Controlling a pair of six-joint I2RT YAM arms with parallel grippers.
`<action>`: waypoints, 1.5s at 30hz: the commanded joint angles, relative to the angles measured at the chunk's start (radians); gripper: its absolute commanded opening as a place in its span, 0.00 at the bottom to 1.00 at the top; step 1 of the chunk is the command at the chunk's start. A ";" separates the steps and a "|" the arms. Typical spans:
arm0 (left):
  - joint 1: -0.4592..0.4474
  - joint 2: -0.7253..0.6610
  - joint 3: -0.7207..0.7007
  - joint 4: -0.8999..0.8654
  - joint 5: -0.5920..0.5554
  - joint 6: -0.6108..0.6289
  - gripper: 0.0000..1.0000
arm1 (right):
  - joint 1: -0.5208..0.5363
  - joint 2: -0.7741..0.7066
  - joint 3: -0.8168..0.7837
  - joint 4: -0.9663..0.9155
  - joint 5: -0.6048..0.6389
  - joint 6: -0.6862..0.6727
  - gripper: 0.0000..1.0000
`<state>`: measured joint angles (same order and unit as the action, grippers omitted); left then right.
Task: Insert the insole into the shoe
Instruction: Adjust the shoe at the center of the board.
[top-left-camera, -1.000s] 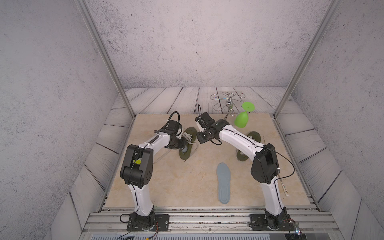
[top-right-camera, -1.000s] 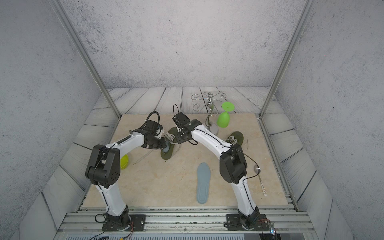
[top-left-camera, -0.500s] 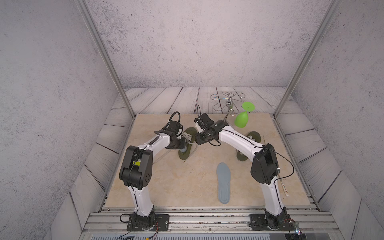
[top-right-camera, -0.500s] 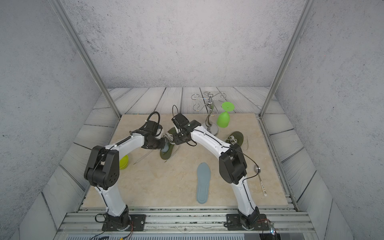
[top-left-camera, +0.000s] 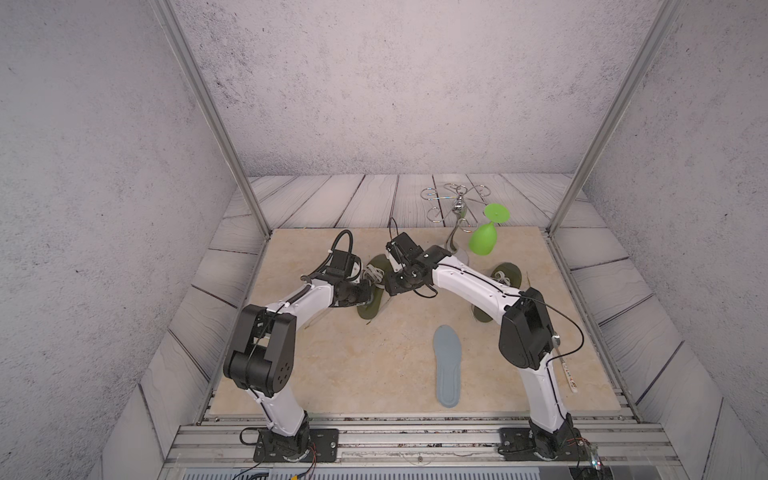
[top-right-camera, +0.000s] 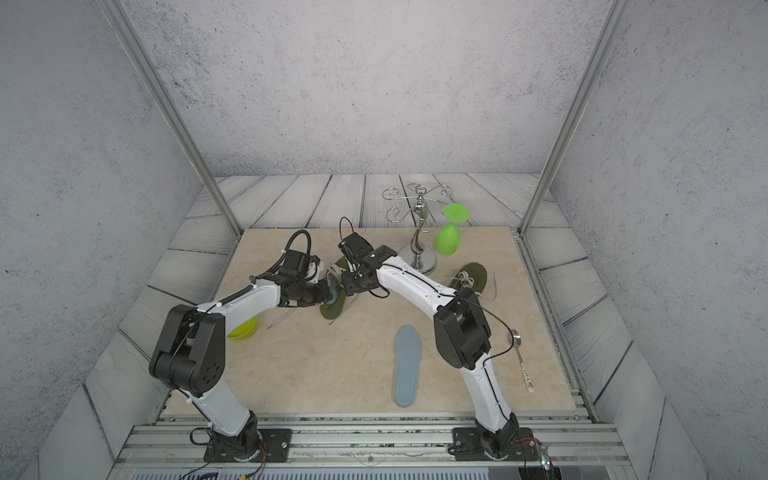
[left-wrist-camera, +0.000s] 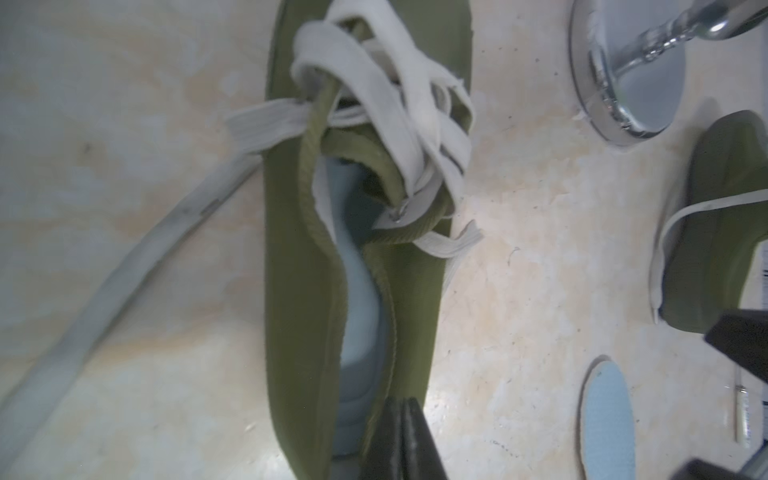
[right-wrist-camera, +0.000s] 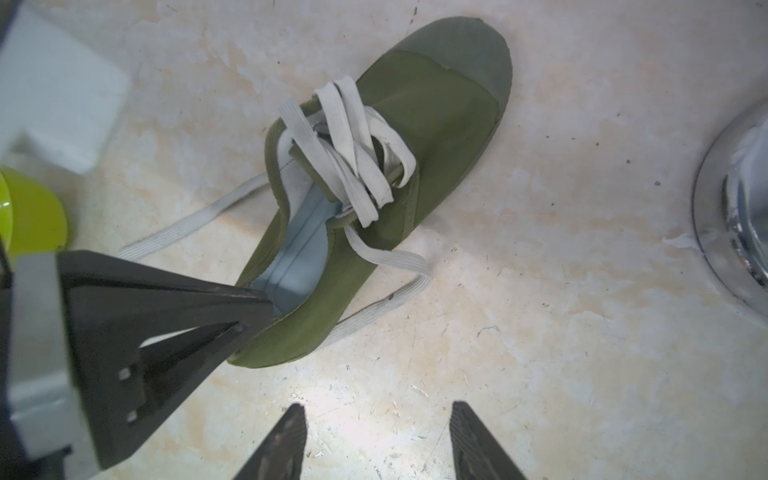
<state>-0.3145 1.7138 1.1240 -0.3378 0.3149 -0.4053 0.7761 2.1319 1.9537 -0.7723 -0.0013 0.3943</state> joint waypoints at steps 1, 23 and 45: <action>0.000 -0.033 0.047 -0.111 -0.151 0.082 0.30 | 0.000 0.022 -0.003 0.003 0.039 0.022 0.58; -0.067 0.059 0.185 -0.237 -0.454 0.266 0.43 | -0.024 -0.048 -0.091 0.039 0.012 0.021 0.58; -0.046 0.063 0.145 -0.115 -0.171 0.077 0.00 | -0.018 -0.029 -0.056 0.024 -0.001 0.060 0.61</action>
<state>-0.3603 1.8385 1.3033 -0.5194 0.0246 -0.2485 0.7555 2.1288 1.8709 -0.7361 -0.0029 0.4267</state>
